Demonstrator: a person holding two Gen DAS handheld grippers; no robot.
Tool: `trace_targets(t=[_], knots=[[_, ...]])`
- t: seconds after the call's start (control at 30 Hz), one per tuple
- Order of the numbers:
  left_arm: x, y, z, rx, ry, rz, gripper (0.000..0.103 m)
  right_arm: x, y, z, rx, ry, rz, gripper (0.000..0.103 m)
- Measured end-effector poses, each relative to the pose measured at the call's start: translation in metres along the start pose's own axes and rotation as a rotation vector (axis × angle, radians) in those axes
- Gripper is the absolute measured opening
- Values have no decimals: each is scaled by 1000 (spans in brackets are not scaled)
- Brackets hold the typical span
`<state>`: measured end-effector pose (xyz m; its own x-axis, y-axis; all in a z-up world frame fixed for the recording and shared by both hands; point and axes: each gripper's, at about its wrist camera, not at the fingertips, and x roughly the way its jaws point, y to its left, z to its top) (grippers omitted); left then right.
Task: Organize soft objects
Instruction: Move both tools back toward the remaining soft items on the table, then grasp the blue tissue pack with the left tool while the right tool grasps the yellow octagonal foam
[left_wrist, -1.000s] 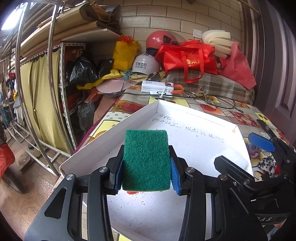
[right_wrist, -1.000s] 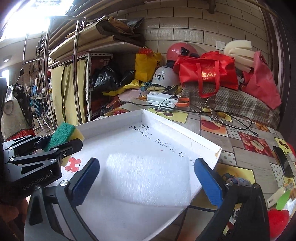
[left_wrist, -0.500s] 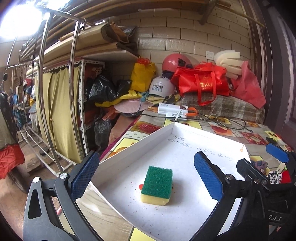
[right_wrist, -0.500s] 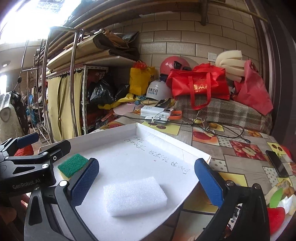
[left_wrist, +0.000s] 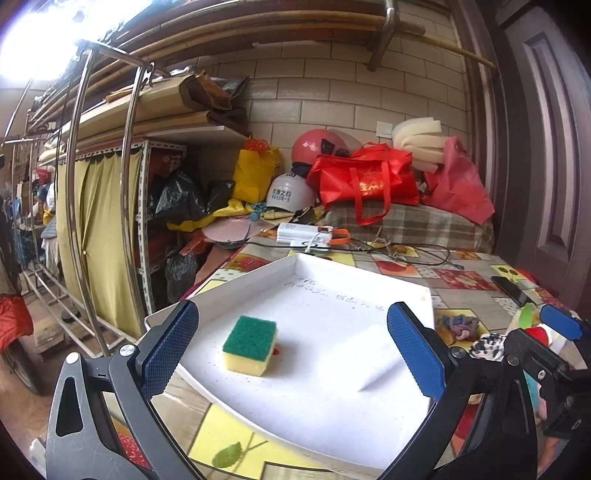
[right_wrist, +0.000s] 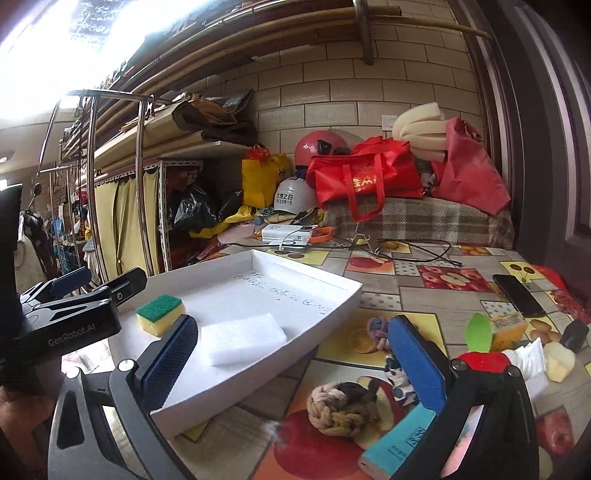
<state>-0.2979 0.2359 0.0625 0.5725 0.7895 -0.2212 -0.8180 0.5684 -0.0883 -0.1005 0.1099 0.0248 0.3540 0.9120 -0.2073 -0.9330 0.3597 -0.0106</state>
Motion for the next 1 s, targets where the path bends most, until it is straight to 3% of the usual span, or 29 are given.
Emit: trace_targets(t=[0.13,0.3,0.47,0.57,0.73,0.9,1.0], knots=[[-14,-28,-1,-4,-16,-122,103,-28,-41,-3,32,-32,-7,103],[2,-74,-7,28,147,-325,103,-51,-111,-7,39,15,-147,103],[10,-131,-18,172,278,-479,103,-59,-198,-17,77,178,-283,103],[9,-161,-27,276,333,-553,103,-57,-247,-27,166,287,-306,103],[21,-190,-45,381,461,-583,103,-39,-285,-38,219,399,-295,99],[31,-200,-53,409,519,-589,102,-3,-285,-42,203,501,-229,96],[33,-207,-56,437,534,-590,98,15,-286,-44,201,554,-199,87]])
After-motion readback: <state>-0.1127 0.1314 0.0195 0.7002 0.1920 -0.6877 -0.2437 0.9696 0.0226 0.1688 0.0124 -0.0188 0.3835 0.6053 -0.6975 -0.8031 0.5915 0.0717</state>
